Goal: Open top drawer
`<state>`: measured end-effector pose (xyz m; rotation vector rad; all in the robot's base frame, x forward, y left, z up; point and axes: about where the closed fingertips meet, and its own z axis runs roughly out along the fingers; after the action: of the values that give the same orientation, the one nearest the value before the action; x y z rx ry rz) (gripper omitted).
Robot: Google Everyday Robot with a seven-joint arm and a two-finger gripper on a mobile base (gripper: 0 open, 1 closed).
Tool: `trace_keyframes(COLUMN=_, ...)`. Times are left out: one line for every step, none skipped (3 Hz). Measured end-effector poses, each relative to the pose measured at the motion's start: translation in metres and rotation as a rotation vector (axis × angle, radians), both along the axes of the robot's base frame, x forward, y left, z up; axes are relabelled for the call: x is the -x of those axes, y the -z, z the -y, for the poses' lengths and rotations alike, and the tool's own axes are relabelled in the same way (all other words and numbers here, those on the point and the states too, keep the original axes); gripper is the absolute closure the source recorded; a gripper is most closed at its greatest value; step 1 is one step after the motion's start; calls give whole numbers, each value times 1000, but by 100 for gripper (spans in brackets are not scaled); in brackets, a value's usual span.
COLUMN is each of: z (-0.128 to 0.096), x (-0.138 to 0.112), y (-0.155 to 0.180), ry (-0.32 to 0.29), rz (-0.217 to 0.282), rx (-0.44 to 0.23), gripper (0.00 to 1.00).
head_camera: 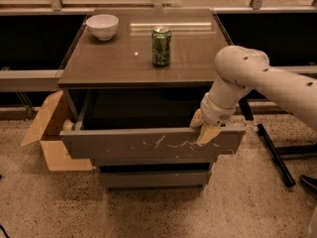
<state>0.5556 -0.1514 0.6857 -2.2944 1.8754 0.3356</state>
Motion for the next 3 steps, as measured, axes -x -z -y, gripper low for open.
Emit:
trace_keyframes(z=0, x=8, y=-5, ry=3, rz=4, rx=-4, gripper=88)
trace_keyframes(z=1, x=17, y=-5, ry=17, rz=-6, rx=-18, gripper=100)
trace_keyframes(z=2, x=25, y=-3, ry=31, rz=-18, rx=-33, gripper=100)
